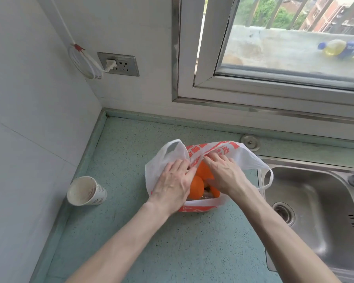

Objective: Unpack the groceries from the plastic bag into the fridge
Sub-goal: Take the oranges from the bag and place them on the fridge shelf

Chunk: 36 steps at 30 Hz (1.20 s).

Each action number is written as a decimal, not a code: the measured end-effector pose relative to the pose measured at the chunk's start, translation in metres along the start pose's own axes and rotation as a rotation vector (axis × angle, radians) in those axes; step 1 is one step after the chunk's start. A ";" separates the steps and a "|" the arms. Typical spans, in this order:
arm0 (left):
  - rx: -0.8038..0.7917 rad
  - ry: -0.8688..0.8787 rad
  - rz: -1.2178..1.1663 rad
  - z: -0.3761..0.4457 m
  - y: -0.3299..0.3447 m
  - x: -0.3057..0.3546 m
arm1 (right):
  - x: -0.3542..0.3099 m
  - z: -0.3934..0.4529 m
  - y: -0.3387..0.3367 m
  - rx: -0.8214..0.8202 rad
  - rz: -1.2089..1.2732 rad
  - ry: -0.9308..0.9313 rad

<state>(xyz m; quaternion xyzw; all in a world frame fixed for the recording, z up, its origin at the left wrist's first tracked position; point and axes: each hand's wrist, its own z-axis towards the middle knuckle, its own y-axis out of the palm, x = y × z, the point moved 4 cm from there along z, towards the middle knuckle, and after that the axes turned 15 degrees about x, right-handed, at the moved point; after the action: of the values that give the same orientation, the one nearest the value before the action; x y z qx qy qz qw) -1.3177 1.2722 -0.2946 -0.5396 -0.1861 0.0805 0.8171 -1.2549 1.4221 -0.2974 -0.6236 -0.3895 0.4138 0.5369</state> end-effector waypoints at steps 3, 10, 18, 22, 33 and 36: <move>-0.040 0.005 -0.029 -0.004 0.007 0.004 | 0.006 0.003 0.010 -0.019 -0.001 0.025; -0.185 -0.232 -0.036 -0.002 0.016 -0.017 | 0.017 0.003 0.026 -0.042 0.042 0.088; -0.091 -0.377 0.080 0.019 0.004 -0.046 | 0.022 -0.002 0.028 0.022 0.103 0.118; -0.143 -0.328 0.004 0.015 0.007 -0.027 | 0.022 -0.017 0.017 0.138 0.228 0.132; -0.352 -0.175 0.050 0.013 0.048 0.022 | 0.044 -0.069 -0.014 0.372 0.364 0.215; -0.396 -0.169 0.123 0.010 0.057 0.025 | 0.047 -0.077 -0.022 0.404 0.377 0.221</move>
<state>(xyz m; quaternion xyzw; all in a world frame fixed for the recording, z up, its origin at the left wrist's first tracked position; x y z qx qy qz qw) -1.2949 1.3121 -0.3379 -0.6912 -0.2328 0.1370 0.6703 -1.1672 1.4417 -0.2744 -0.6066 -0.1160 0.5050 0.6029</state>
